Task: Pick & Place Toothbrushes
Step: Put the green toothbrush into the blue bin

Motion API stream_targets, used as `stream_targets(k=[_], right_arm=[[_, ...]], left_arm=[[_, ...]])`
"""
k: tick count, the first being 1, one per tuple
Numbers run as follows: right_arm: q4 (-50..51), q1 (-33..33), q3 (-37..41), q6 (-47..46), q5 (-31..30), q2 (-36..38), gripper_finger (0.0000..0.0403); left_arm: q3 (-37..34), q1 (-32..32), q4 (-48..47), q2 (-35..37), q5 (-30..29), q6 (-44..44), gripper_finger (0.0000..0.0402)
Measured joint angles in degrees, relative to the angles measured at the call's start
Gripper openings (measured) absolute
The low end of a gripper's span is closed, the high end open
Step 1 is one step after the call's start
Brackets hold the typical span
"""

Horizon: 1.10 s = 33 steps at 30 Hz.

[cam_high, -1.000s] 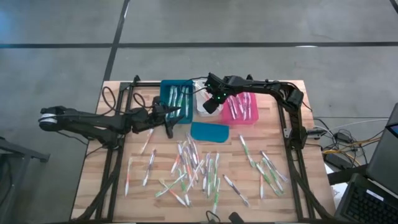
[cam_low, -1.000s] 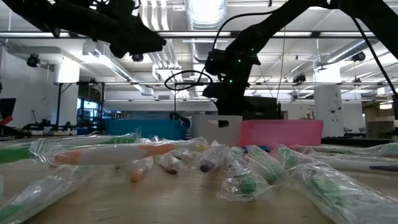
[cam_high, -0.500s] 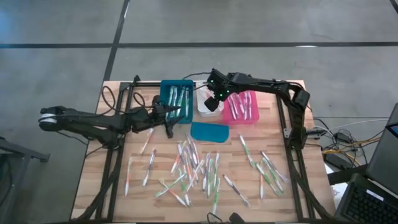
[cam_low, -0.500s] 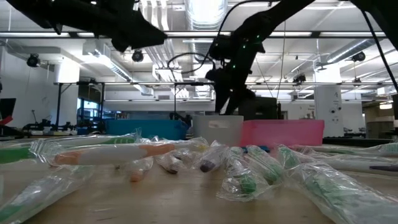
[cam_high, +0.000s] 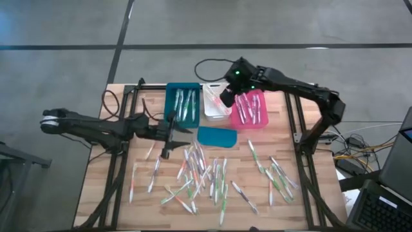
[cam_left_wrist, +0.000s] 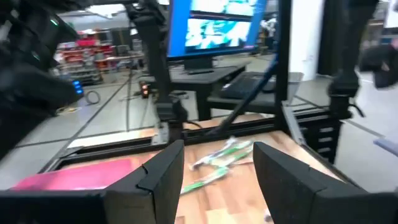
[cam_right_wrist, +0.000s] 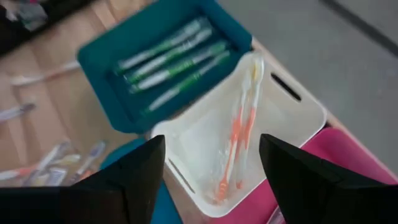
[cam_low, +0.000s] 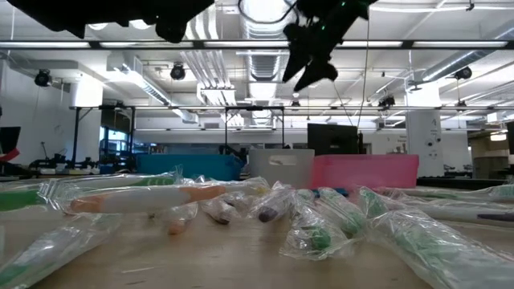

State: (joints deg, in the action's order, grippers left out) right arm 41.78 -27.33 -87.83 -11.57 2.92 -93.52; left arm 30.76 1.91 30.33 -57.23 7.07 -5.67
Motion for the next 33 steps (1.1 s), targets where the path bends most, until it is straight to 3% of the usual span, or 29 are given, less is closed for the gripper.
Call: stream_targets(k=[8, 11, 14, 18, 22, 29, 33], right_arm=[[2.61, 0.48, 0.15, 1.2, -0.07, 7.55, 0.0218], [3.46, 0.48, 0.16, 2.21, -0.24, 9.06, 0.0208], [3.47, 0.46, 0.22, 4.33, -1.0, 9.93, 0.02], [3.46, 0.44, 0.22, 8.18, -3.28, 10.3, 0.0189], [3.45, 0.44, 0.22, 12.24, -6.0, 10.15, 0.0179], [3.43, 0.44, 0.26, 17.13, -7.64, 9.44, 0.0164], [3.35, 0.42, 0.26, 20.27, -7.63, 9.43, 0.0157]], left_arm=[[0.02, 6.03, 2.03, 0.0, -0.49, -0.48, 0.0197], [0.07, 8.88, 1.21, 0.0, -4.87, -0.29, 0.0197], [0.33, 12.35, -1.51, 0.0, -13.96, -0.26, 0.0197], [3.39, 17.19, -11.8, -0.01, -28.01, 3.76, 0.0197], [8.57, 21.69, -23.07, -1.15, -35.92, 10.73, 0.0197], [17.78, 25.85, -36.15, -8.21, -38.07, 10.17, 0.0197], [23.16, 26.13, -46.48, -14.4, -37.84, -2.89, 0.0197]])
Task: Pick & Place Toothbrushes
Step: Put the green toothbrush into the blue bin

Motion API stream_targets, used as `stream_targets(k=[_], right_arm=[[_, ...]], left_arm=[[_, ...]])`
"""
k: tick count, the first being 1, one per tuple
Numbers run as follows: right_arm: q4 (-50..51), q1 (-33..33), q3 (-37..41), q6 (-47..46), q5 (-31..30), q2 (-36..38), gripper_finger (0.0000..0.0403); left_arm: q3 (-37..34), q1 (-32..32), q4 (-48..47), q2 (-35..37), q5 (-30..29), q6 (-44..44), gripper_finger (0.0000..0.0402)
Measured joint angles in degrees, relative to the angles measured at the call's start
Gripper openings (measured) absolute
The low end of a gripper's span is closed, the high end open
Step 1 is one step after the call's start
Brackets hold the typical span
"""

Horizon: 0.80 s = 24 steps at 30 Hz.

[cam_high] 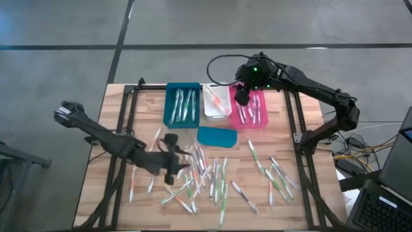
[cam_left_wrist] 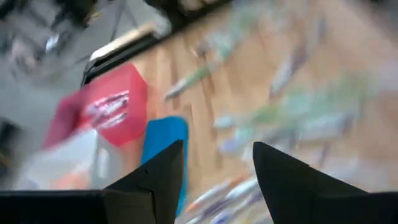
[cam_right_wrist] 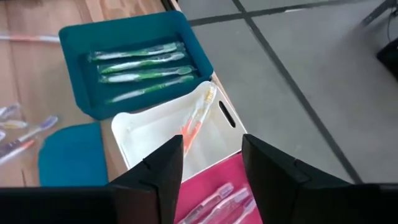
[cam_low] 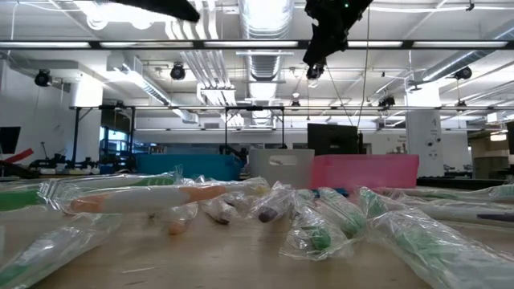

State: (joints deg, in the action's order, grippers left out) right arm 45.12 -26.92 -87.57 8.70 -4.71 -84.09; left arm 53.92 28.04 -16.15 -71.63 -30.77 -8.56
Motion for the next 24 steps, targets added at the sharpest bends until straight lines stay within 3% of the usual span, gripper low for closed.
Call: stream_targets(k=[5, 8, 16, 24], right_arm=[[0.0, 0.0, 0.0, 2.91, 0.0, 0.0, 0.0148], [0.0, 0.0, 0.0, 3.81, 0.0, 0.0, 0.0142], [0.0, -0.15, 0.0, 3.79, 0.01, 0.0, 0.0126], [-1.27, -0.13, 0.0, 3.39, 0.02, -0.04, 0.0112]], left_arm=[[3.86, 0.56, -6.86, -8.5, 1.12, -27.48, 0.0197], [5.54, 0.56, -6.82, -13.18, 1.14, -35.63, 0.0197], [12.7, 4.42, -8.14, -21.25, 2.02, -41.14, 0.0197], [15.59, 10.46, -17.18, -21.82, 2.44, -39.27, 0.0197]])
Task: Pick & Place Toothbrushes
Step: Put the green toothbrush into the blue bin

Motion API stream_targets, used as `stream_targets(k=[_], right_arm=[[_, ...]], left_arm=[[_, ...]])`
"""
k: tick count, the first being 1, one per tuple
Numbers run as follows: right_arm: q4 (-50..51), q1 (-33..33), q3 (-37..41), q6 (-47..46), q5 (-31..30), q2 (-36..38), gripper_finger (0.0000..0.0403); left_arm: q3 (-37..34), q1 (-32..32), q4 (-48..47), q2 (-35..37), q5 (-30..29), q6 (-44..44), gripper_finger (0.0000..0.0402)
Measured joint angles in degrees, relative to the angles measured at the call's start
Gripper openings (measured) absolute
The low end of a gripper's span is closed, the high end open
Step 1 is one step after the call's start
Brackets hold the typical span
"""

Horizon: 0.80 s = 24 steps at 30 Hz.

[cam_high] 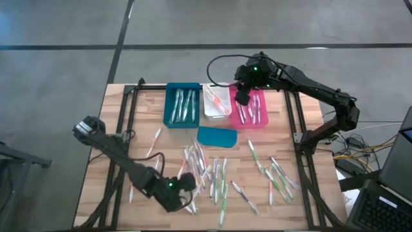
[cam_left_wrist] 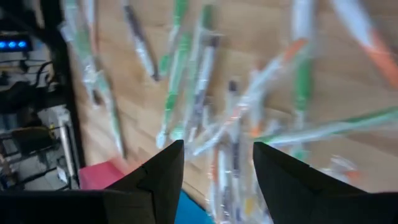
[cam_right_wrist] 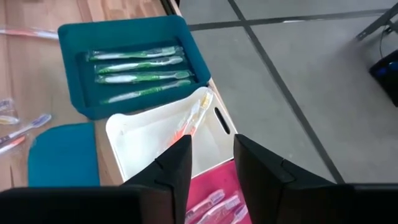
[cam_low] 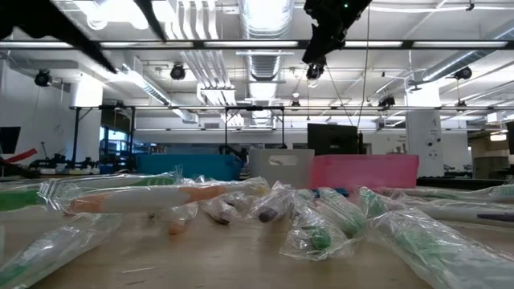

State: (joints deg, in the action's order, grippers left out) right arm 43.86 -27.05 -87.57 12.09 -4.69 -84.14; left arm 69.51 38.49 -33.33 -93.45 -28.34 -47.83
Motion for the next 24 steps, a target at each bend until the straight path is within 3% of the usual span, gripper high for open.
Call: stream_targets(k=[6, 13, 24], right_arm=[[-1.82, 0.0, 0.0, -2.29, 0.05, -0.04, 0.0103], [-2.67, 0.0, 0.0, -7.53, 0.09, -0.07, 0.009], [-2.29, 0.05, 0.02, -13.63, 0.11, -0.09, 0.0072]], left_arm=[[-0.39, 2.79, -8.33, 0.24, 0.7, -0.04, 0.0197], [-1.48, 2.97, -12.65, 0.24, 7.06, -4.36, 0.0197], [-7.34, 1.2, -8.73, 0.24, 7.04, -33.55, 0.0197]])
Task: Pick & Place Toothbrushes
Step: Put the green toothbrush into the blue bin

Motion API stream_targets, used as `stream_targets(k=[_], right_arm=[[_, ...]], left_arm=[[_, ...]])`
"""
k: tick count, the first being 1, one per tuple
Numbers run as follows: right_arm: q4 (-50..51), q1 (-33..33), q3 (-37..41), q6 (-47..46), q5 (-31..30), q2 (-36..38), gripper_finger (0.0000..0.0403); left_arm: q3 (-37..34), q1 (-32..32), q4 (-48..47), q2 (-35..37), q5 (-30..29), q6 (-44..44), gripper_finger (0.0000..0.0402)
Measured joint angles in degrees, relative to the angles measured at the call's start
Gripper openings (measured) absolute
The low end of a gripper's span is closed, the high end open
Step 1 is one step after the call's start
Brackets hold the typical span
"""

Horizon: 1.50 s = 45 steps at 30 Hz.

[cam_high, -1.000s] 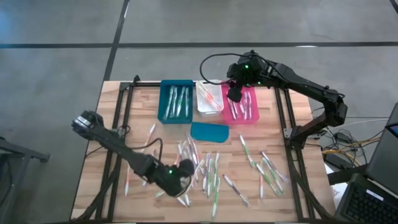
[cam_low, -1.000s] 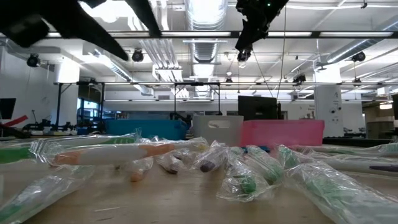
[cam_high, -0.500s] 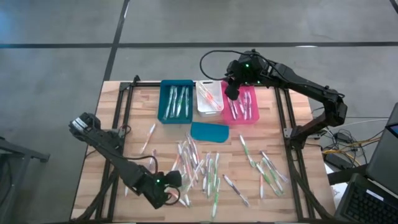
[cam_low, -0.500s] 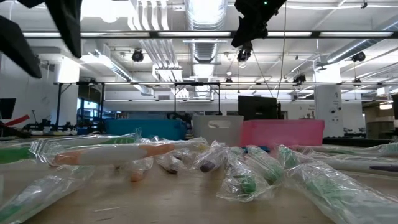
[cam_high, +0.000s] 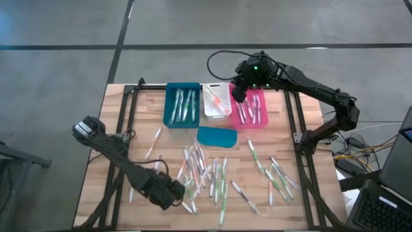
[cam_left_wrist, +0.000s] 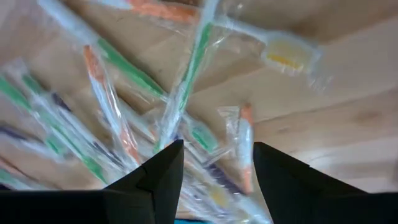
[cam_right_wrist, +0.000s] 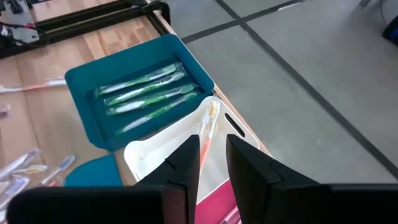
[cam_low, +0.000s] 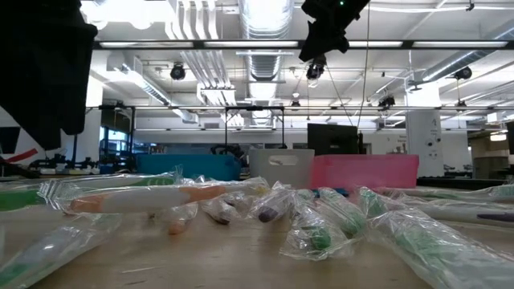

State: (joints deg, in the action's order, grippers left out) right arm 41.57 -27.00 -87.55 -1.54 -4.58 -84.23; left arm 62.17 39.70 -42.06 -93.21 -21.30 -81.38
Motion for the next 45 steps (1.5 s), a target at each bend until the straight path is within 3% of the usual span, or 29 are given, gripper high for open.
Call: stream_targets(k=[8, 15, 32, 45], right_arm=[[0.69, 0.04, 0.22, -1.88, 0.0, 0.0, 0.0092], [1.52, 0.15, 0.31, -3.2, 0.01, 0.0, 0.0115], [1.91, 0.13, 0.37, -3.85, -0.01, 0.0, 0.0155], [1.94, 0.13, 0.46, -2.78, -0.07, 0.0, 0.0153]], left_arm=[[-0.37, -1.41, 4.69, -1.09, -0.01, -15.02, 0.0197], [-0.37, -3.4, 8.41, -2.64, 1.49, -21.69, 0.0197], [-0.39, -4.37, 14.28, -8.09, 6.39, -21.35, 0.0197], [-0.39, -4.43, 14.63, -9.07, 6.77, -20.5, 0.0197]])
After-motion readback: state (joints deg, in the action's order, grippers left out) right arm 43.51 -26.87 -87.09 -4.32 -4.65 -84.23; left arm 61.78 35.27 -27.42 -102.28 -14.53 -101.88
